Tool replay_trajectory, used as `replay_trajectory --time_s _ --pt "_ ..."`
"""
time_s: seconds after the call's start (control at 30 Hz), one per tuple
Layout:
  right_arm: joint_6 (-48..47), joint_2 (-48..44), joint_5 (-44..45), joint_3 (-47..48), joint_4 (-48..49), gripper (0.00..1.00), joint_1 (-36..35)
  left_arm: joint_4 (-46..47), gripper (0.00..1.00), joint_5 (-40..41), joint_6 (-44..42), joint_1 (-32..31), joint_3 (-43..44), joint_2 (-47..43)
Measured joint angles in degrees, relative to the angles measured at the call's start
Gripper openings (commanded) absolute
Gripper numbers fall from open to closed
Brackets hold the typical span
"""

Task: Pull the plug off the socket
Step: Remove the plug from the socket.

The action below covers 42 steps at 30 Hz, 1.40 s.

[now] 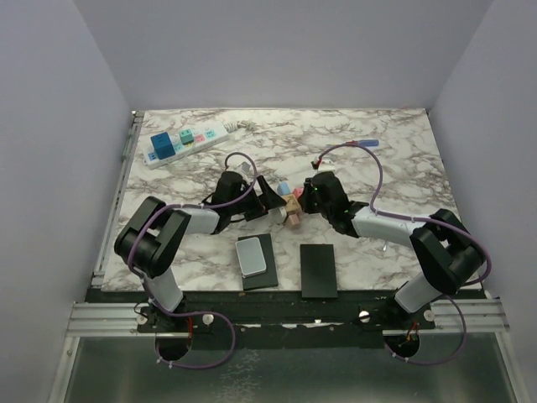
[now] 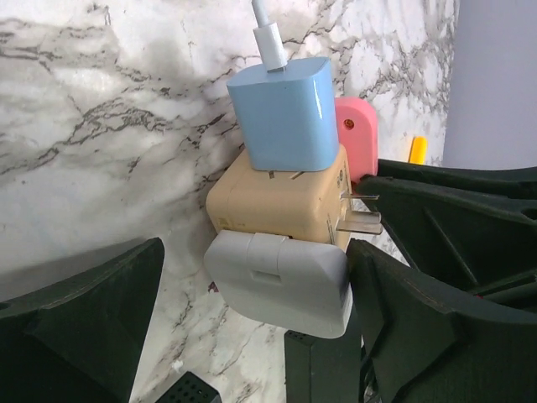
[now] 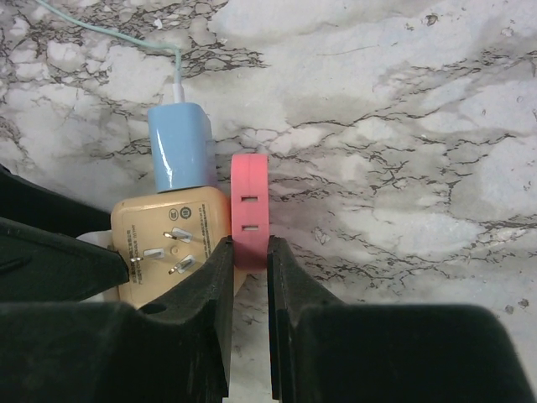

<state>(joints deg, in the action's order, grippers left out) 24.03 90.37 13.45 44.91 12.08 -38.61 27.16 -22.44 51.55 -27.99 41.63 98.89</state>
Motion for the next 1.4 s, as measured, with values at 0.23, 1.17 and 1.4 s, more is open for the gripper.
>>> replay_trajectory --time_s 0.23,1.17,1.4 --pt "1.60 0.00 -0.04 -0.11 0.04 0.00 0.00 1.79 0.93 3.43 1.97 -1.14 -2.78 -1.68" --pt "6.62 -5.51 -0.52 -0.37 -6.47 0.49 0.04 17.79 0.25 2.95 9.09 -4.04 -5.14 4.42" --pt "7.67 -10.36 1.16 3.74 -12.37 0.54 0.04 17.75 0.13 1.97 6.29 -3.91 -5.14 4.28"
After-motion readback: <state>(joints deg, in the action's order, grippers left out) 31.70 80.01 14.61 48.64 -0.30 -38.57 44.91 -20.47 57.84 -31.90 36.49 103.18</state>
